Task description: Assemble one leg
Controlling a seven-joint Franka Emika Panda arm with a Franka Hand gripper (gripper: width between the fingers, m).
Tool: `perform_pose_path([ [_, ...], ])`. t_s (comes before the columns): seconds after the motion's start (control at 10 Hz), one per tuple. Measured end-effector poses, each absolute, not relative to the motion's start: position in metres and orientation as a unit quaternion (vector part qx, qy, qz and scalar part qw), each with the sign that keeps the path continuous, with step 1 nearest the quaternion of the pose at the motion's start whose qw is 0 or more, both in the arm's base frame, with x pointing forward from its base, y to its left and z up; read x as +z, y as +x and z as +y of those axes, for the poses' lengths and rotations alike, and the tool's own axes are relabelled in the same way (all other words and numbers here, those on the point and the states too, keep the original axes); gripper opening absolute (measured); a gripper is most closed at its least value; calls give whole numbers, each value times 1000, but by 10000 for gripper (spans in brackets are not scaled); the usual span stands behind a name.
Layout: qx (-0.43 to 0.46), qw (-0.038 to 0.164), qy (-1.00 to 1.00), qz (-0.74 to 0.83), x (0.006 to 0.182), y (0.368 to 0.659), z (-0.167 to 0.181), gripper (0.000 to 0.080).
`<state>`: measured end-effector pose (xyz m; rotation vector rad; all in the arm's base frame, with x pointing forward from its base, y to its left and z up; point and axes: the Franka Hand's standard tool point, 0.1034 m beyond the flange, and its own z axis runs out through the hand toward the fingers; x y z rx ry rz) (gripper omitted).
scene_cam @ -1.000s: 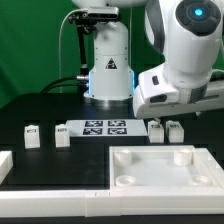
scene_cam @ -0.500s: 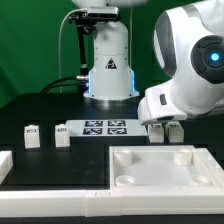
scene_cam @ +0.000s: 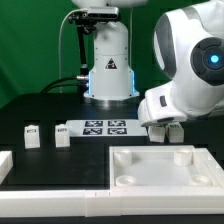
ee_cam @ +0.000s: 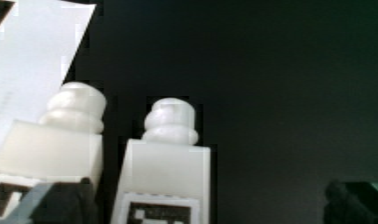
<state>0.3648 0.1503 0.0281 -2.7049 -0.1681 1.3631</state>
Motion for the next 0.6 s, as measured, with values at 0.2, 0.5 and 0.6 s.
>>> perform_pose_path([
  [0.2,449,54,-890,-55,28,365,150,649],
  [0.5,449,53,-890,-54,28,364,151,649],
  [0.6,449,53,-890,-56,28,364,152,649],
])
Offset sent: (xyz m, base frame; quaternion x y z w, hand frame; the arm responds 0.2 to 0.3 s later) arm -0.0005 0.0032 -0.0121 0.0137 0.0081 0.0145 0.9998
